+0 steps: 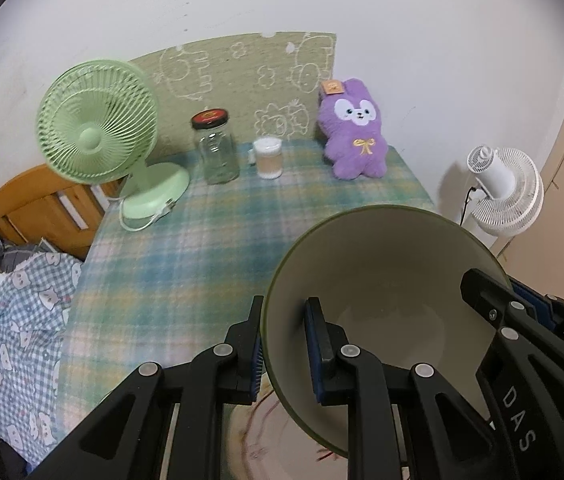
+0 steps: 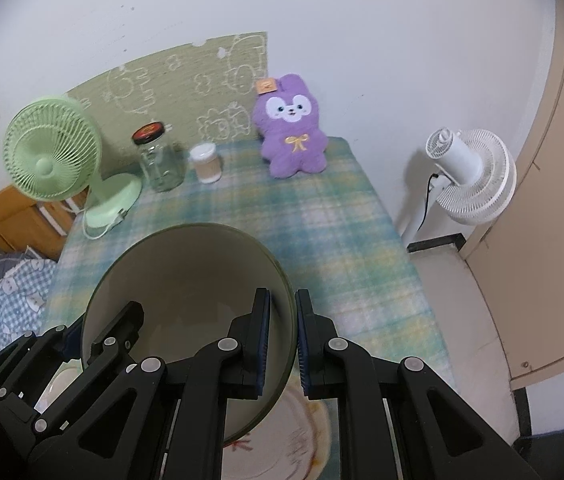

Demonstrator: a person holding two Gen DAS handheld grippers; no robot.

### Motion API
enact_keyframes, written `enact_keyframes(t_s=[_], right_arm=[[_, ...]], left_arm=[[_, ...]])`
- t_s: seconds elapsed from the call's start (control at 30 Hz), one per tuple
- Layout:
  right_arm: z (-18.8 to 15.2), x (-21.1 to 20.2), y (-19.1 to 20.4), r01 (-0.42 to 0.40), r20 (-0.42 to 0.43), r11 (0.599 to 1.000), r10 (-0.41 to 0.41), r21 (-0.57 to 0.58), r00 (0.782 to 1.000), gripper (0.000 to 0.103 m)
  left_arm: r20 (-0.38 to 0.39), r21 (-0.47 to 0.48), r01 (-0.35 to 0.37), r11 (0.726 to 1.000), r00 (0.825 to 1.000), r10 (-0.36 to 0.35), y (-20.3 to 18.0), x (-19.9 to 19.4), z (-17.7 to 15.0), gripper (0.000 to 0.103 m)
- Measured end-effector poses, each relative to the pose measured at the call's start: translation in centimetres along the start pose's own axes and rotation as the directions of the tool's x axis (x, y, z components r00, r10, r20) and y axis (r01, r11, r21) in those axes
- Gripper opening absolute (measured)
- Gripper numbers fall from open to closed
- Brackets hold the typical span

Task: Organize plates and bowls
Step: 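Carry the cream bowl with both grippers toward the plate stack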

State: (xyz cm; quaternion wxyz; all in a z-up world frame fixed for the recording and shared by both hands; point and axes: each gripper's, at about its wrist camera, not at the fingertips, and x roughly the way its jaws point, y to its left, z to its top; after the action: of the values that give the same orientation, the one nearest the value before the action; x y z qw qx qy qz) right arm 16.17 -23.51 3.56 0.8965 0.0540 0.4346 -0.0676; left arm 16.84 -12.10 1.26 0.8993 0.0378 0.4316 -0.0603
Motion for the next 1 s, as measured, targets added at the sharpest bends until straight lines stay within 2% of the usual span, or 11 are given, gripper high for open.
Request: enact_keyframes(t_s=[0.47, 0.87, 1.0], right_arm=[[-5.0, -1.1, 7.3, -0.006, -0.038, 1.000, 0.005, -0.018, 0.999, 0.016], [-8.1, 0.3, 11.9, -0.013, -0.093, 0.999, 0.009, -0.044, 0.996, 0.016], [-8.5, 0.4, 13.4, -0.013, -0.090, 0.998, 0.007, -0.064, 0.996, 0.016]], left_arm=[[-0.033, -0.009, -0.004, 1.000, 0.999, 0.003, 7.2, -1.3, -4.7, 0.016], [-0.084, -0.033, -0.014, 0.999, 0.996, 0.011, 11.9, 0.1, -7.6, 0.016], [-0.079, -0.042, -0.027, 0.999, 0.997, 0.024, 13.1, 0.2, -8.0, 0.016]])
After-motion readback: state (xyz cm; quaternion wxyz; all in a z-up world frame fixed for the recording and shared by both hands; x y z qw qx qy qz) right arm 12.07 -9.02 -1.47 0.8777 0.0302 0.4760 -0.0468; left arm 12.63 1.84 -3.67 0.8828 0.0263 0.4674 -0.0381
